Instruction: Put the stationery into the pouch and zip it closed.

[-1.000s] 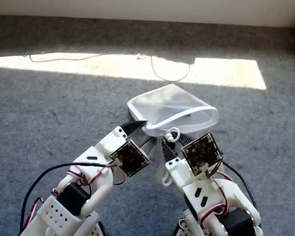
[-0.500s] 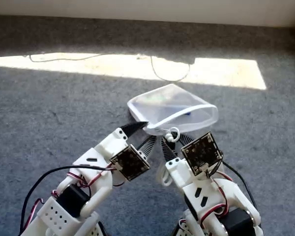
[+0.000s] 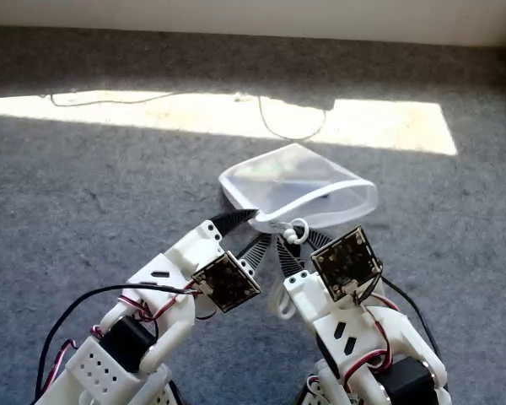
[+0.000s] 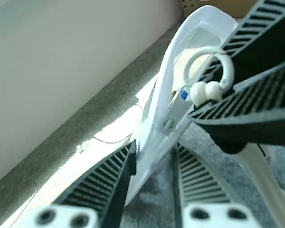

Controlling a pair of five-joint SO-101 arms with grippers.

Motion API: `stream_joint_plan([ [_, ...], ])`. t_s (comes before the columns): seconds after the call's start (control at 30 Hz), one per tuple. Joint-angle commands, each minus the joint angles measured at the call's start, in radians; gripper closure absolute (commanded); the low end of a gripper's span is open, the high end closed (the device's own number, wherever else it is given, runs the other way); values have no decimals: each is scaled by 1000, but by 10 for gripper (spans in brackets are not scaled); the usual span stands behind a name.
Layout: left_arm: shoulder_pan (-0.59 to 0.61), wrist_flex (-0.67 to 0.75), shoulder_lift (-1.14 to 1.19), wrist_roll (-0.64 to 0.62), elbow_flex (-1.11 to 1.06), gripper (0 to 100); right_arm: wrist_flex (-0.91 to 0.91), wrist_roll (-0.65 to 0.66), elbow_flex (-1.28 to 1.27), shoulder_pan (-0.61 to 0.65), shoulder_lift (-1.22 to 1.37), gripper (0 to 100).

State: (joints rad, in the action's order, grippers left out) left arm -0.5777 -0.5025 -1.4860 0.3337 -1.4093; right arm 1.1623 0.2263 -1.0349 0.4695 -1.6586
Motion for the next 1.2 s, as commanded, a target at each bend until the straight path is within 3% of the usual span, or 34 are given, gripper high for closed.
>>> stream_joint_plan([
  [0.0,-8,43,73,9,41,880,-35,-9,12,-10,-4,991],
  [0.27,-5,43,248,11,134,880,-35,-9,12,-10,-4,991],
  [0.6,-15,29,168,8,124,886,-35,-8,12,-10,-4,991],
  [0.8,-16,12,156,11,127,997,-35,-8,13,-10,-4,991],
  [1.17,-16,-54,156,8,131,993,-44,-8,19,-19,-4,991],
])
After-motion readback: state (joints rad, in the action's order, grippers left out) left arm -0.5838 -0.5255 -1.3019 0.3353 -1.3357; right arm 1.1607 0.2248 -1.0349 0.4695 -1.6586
